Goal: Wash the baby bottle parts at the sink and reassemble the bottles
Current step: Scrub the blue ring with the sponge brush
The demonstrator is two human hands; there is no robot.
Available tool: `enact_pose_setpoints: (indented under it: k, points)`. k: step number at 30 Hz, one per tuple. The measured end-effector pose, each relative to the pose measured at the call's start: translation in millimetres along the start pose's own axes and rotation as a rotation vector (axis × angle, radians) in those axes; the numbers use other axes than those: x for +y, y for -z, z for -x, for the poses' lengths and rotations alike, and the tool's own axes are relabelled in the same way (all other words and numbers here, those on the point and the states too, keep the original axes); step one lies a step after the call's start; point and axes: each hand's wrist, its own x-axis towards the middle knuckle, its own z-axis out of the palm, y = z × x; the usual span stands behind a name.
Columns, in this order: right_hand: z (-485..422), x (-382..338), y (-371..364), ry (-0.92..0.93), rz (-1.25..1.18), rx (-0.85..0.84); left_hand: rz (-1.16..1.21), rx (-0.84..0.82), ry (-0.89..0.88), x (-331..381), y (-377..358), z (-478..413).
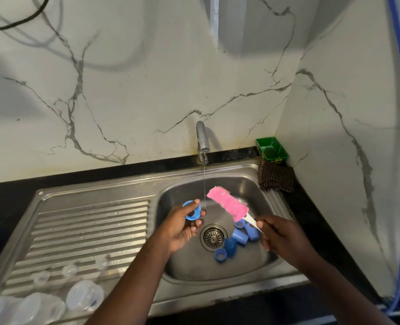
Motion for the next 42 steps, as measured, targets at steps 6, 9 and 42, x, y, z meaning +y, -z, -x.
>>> enact_pose_setpoints:
  k: [6,9,42]
  points:
    - [-1,-6,2,0.214,0.454,0.053,0.181,-0.082,0.005,2,1,-5]
    - [-3,-9,0,0.249,0.583,0.016,0.079,-0.083,-0.041,5,-1,-5]
    - [-50,-49,-34,0.321,0.859,-0.256,-0.38,-0.014,-0.146,-13,-21,-7]
